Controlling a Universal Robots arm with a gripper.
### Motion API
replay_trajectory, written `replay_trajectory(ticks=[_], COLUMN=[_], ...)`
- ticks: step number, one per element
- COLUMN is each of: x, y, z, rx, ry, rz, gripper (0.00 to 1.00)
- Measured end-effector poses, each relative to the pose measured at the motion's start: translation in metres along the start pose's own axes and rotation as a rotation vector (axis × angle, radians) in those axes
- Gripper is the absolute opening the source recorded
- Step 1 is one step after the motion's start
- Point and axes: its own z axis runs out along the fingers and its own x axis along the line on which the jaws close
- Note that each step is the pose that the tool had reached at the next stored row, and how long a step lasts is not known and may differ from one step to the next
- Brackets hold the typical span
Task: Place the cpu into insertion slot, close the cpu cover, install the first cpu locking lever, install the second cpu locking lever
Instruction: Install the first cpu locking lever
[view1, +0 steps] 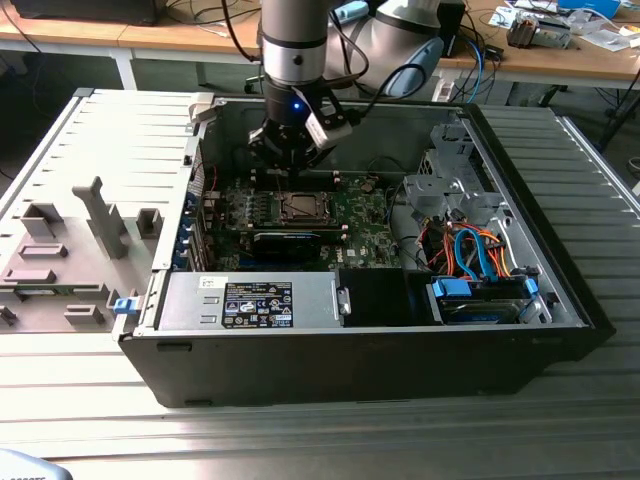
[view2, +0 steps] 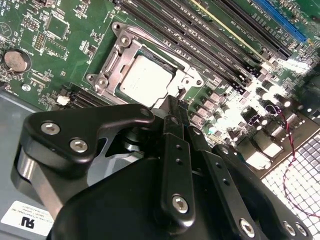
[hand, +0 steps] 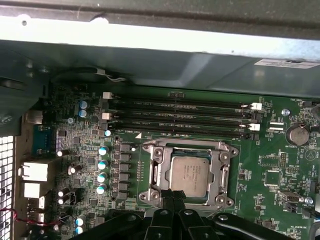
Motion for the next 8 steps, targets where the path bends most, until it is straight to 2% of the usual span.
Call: replay_trajectory(ticks=[8], x=[0.0041], y=[0.0005], z=[0.0], rx=[0.0], ry=[0.0001], rz=[0.0], gripper=[0.11])
